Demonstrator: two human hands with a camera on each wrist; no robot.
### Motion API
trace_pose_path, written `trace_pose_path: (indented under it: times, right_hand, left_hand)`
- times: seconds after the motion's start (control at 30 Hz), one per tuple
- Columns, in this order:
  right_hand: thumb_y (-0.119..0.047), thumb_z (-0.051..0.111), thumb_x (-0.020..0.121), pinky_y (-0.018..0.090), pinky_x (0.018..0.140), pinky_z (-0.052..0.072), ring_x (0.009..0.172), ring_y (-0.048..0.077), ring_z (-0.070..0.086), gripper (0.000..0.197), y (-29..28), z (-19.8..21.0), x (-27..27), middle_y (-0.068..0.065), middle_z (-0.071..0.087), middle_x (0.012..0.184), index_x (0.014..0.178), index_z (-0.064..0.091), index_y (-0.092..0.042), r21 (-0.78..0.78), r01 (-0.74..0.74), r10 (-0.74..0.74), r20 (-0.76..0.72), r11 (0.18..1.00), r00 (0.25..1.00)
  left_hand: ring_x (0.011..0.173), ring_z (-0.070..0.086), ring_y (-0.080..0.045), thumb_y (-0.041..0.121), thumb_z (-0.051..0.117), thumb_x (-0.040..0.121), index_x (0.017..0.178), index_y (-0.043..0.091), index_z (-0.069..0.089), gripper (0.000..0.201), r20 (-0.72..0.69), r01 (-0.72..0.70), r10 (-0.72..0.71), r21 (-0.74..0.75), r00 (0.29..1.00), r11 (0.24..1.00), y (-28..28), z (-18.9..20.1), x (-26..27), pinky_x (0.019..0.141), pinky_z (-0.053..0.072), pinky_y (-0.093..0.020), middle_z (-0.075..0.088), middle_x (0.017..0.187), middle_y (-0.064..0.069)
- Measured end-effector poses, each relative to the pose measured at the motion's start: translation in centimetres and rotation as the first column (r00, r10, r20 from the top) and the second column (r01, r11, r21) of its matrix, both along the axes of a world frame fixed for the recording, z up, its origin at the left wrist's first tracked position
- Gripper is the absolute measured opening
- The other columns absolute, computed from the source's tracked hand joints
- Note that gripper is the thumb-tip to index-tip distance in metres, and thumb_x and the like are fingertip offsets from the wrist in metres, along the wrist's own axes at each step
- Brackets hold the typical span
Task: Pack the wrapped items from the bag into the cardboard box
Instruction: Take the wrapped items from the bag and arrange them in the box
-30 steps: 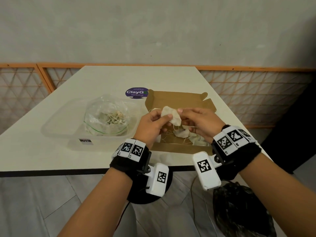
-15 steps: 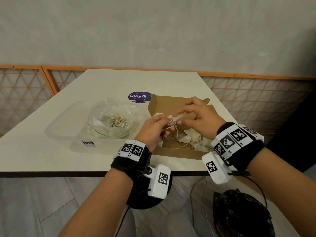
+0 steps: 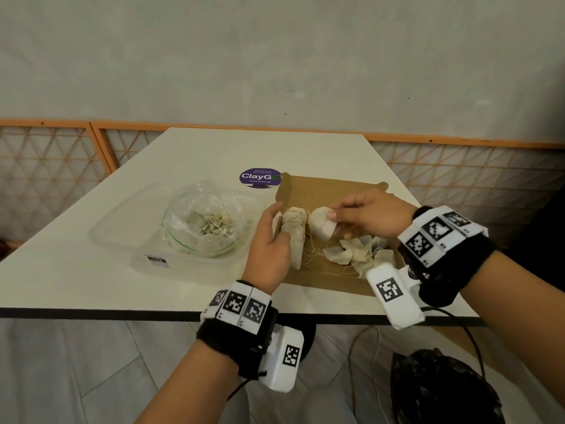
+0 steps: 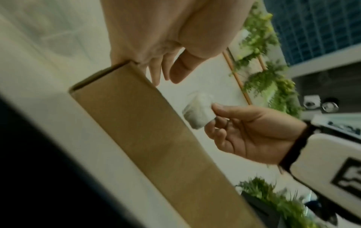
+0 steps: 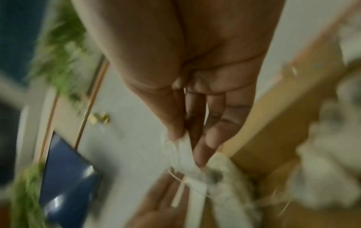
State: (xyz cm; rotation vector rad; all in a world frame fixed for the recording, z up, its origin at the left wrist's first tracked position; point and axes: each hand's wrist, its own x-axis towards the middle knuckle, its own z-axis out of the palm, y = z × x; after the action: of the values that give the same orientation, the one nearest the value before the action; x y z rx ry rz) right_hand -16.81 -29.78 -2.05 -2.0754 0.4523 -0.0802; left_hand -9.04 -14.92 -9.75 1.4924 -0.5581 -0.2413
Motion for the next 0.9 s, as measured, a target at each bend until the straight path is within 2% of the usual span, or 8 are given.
trace_pose_path:
  times: [0.03, 0.1, 0.2, 0.3, 0.43, 0.63, 0.77, 0.9]
  right_hand:
    - [-0.007, 0.057, 0.090, 0.017, 0.055, 0.052, 0.056, 0.008, 0.063, 0.008, 0.5, -0.1, 0.1, 0.006, 0.068, 0.070, 0.090, 0.065, -0.008, 0.086, -0.017, 0.018, -0.005, 0.996, 1.000]
    - [-0.002, 0.054, 0.091, 0.010, 0.046, 0.047, 0.046, 0.001, 0.058, 0.009, 0.9, -0.7, 0.5, 0.006, 0.061, 0.068, 0.093, 0.062, -0.006, -0.003, -0.011, 0.011, -0.046, 1.000, 0.999]
    - [-0.003, 0.052, 0.092, 0.009, 0.045, 0.046, 0.050, 0.005, 0.058, 0.013, 1.5, -1.3, 1.1, 0.006, 0.059, 0.070, 0.102, 0.060, -0.003, -0.077, -0.003, -0.003, -0.068, 0.997, 0.998]
    - [0.000, 0.054, 0.090, 0.013, 0.046, 0.050, 0.047, 0.005, 0.062, 0.010, 1.6, -1.6, 1.8, 0.010, 0.062, 0.073, 0.096, 0.057, -0.008, 0.194, 0.033, -0.018, -0.079, 0.980, 0.997]
    - [0.003, 0.054, 0.089, 0.016, 0.045, 0.051, 0.043, 0.006, 0.061, 0.016, 2.5, -2.5, 2.7, 0.005, 0.063, 0.063, 0.085, 0.055, -0.013, 0.292, 0.023, 0.022, -0.151, 0.956, 0.988]
    - [0.002, 0.060, 0.086, 0.014, 0.048, 0.051, 0.054, 0.010, 0.055, 0.015, 3.0, -4.6, 3.5, 0.006, 0.055, 0.071, 0.081, 0.059, -0.013, 0.120, 0.051, -0.039, -0.097, 0.991, 0.994]
    - [-0.005, 0.070, 0.080, 0.034, 0.071, 0.053, 0.070, 0.020, 0.058, 0.019, 2.8, -3.8, 2.7, 0.008, 0.061, 0.082, 0.089, 0.059, -0.018, -0.015, 0.108, -0.108, -0.010, 0.994, 0.994]
    - [-0.011, 0.066, 0.083, 0.023, 0.060, 0.050, 0.066, 0.016, 0.059, 0.002, 3.2, -3.5, 0.7, 0.006, 0.066, 0.076, 0.082, 0.067, -0.012, -0.031, 0.163, -0.166, -0.108, 0.986, 0.980]
  left_hand:
    - [0.099, 0.049, 0.016, -0.008, 0.036, 0.090, 0.131, 0.018, 0.044, 0.049, -0.082, 0.004, -0.007, -0.043, 0.997, 0.999, 0.0, -0.1, 0.3, 0.091, 0.042, -0.013, 0.051, 0.124, 0.010]
    - [0.121, 0.045, 0.001, -0.016, 0.030, 0.085, 0.135, 0.014, 0.043, 0.060, -0.205, -0.019, 0.003, -0.074, 0.979, 0.997, 0.1, -0.4, 0.8, 0.104, 0.040, -0.030, 0.045, 0.139, 0.003]
    - [0.133, 0.039, -0.012, -0.016, 0.030, 0.086, 0.133, 0.010, 0.044, 0.056, -0.303, -0.057, 0.027, -0.089, 0.953, 0.994, 0.4, -1.0, 1.1, 0.100, 0.040, -0.026, 0.043, 0.144, -0.003]
    - [0.123, 0.050, -0.018, -0.017, 0.031, 0.087, 0.130, 0.006, 0.046, 0.051, -0.433, -0.049, -0.053, -0.221, 0.900, 0.974, 0.6, -1.4, 1.5, 0.093, 0.046, -0.026, 0.052, 0.136, -0.007]
    - [0.123, 0.053, -0.024, -0.014, 0.037, 0.089, 0.125, 0.006, 0.050, 0.043, -0.503, -0.047, -0.125, -0.316, 0.855, 0.948, 0.7, -2.2, 1.8, 0.107, 0.040, -0.041, 0.055, 0.133, -0.011]
    - [0.126, 0.051, -0.025, -0.012, 0.040, 0.090, 0.123, 0.005, 0.051, 0.039, -0.548, -0.074, -0.174, -0.401, 0.818, 0.913, 0.9, -2.8, 1.8, 0.103, 0.043, -0.038, 0.056, 0.134, -0.013]
    - [0.123, 0.054, -0.024, -0.013, 0.038, 0.090, 0.119, 0.006, 0.053, 0.038, -0.542, -0.069, -0.191, -0.422, 0.818, 0.904, 1.1, -2.7, 1.8, 0.099, 0.045, -0.035, 0.057, 0.132, -0.013]
    - [0.124, 0.053, -0.022, -0.016, 0.037, 0.087, 0.118, 0.007, 0.053, 0.042, -0.536, -0.068, -0.188, -0.421, 0.823, 0.904, 1.0, -2.8, 1.8, 0.107, 0.040, -0.040, 0.057, 0.133, -0.012]
